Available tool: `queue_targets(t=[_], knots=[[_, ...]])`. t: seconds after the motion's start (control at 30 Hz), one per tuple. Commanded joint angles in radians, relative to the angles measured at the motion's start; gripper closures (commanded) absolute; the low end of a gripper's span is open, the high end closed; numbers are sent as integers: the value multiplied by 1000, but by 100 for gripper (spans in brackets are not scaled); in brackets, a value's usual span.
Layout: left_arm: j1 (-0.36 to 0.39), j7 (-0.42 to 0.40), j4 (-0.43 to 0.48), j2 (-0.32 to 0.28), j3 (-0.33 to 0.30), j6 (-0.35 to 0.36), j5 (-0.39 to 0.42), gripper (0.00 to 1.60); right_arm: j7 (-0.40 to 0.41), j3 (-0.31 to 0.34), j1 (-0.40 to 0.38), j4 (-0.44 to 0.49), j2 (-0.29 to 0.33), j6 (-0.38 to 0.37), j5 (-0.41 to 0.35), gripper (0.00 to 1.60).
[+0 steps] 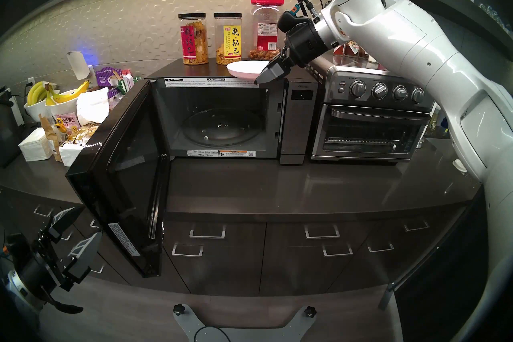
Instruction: Open the microwave, put the plate inside, and close the door
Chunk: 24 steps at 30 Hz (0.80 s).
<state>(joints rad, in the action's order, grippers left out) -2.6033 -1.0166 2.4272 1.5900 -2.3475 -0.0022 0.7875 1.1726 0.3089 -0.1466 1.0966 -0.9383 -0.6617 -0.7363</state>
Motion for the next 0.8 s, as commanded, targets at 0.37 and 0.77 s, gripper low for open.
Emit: queue_targets(t=[0.37, 0.77], knots=[[4, 0, 16, 2, 0, 1, 1, 0, 125, -31, -83, -66, -35, 36, -4, 0], [5, -2, 16, 4, 0, 2, 0, 0, 143, -66, -97, -94, -56, 52, -4, 0]])
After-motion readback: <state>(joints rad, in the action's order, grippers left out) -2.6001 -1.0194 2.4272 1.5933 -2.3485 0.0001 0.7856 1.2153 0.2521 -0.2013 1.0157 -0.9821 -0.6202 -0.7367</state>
